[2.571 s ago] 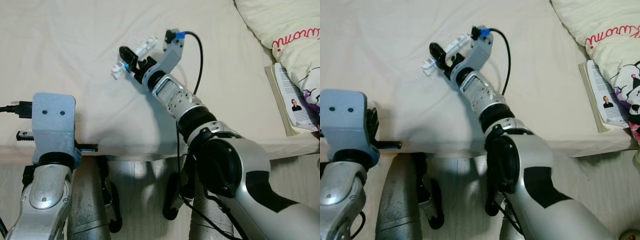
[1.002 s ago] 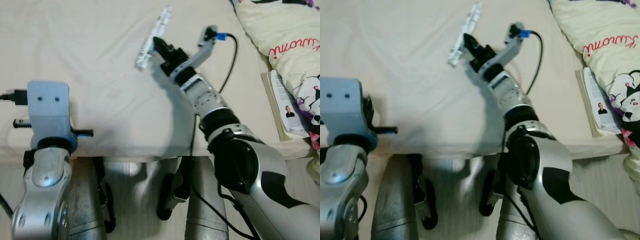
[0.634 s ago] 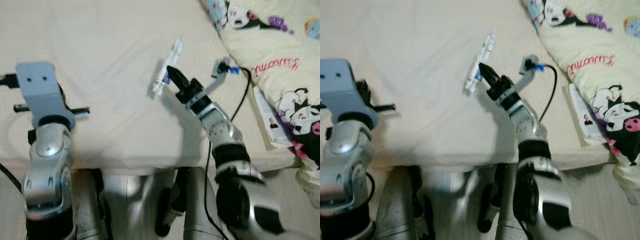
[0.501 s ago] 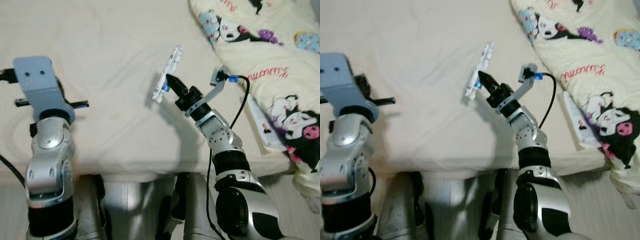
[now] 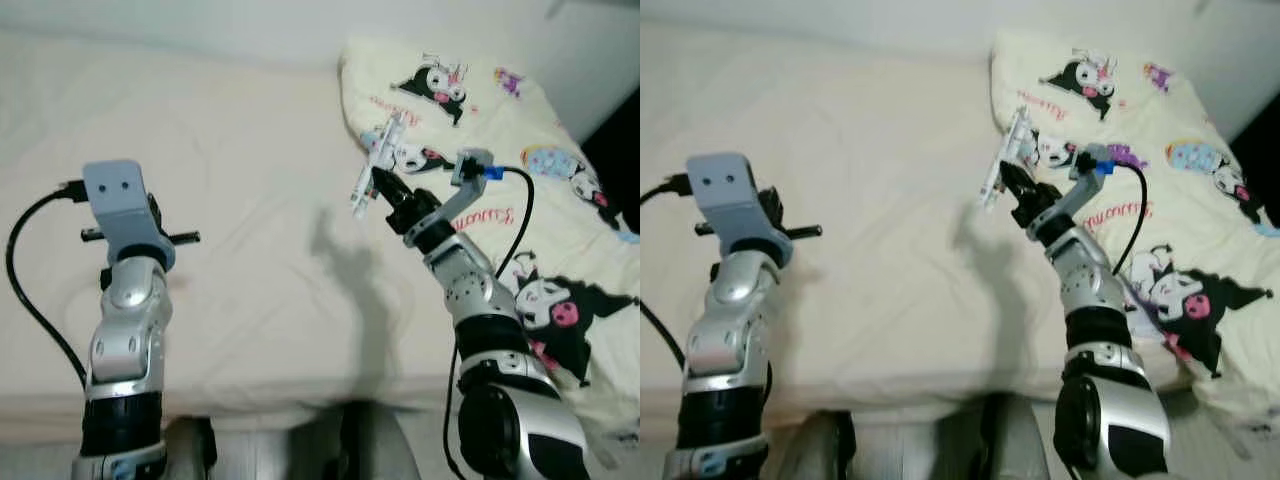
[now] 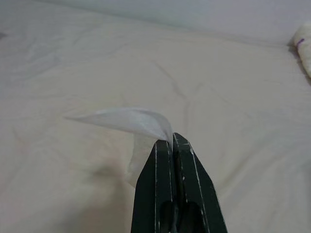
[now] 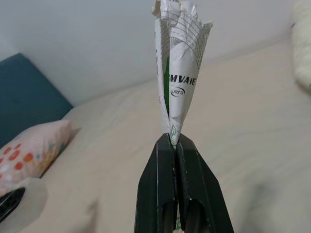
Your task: Clean up the room
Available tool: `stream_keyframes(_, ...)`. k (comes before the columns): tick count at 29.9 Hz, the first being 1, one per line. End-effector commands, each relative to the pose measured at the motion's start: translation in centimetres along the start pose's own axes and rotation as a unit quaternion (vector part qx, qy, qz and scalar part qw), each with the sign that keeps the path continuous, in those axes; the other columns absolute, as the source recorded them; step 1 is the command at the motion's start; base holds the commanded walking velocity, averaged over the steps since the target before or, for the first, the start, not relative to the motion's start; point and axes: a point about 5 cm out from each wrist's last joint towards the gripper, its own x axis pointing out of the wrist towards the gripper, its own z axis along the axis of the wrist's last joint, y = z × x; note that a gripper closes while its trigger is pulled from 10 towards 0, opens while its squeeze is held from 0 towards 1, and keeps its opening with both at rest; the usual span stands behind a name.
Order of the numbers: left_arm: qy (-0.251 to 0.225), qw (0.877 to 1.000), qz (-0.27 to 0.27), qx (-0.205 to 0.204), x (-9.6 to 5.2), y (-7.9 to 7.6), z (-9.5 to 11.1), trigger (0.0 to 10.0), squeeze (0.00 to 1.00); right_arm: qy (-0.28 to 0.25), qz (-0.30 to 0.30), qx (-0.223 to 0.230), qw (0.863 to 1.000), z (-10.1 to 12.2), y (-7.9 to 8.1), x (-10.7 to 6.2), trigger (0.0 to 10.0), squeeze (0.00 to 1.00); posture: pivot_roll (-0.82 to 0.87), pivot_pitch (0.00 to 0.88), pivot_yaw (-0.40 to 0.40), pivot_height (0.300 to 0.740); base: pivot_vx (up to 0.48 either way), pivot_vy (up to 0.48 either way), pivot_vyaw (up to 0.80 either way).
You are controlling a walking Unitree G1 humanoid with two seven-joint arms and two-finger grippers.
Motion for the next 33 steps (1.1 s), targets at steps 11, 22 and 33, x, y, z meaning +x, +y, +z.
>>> stream_keyframes(11,0.103,0.994,-0.004,0.023,-0.5,0.1,-6.9,10.0,0.00,0.065,-0.065,-0.027,0.995,-3.3,-2.2,-2.2,0.0,0.00,0.02,0.000,-0.119,0.653,-0.369,0.000,0.00)
stream_keyframes(22,0.228,0.971,-0.021,0.070,-4.0,1.9,-15.4,10.0,0.00,0.174,-0.178,-0.058,0.967,-7.9,-5.9,-7.9,0.0,0.00,0.01,0.000,-0.106,0.690,-0.087,0.000,0.00)
stream_keyframes(33,0.429,0.894,0.007,0.128,-11.9,6.7,-23.3,10.0,0.00,0.360,-0.353,-0.029,0.863,-15.7,-8.1,-20.8,0.0,0.00,0.01,0.000,-0.086,0.727,0.000,0.000,0.00)
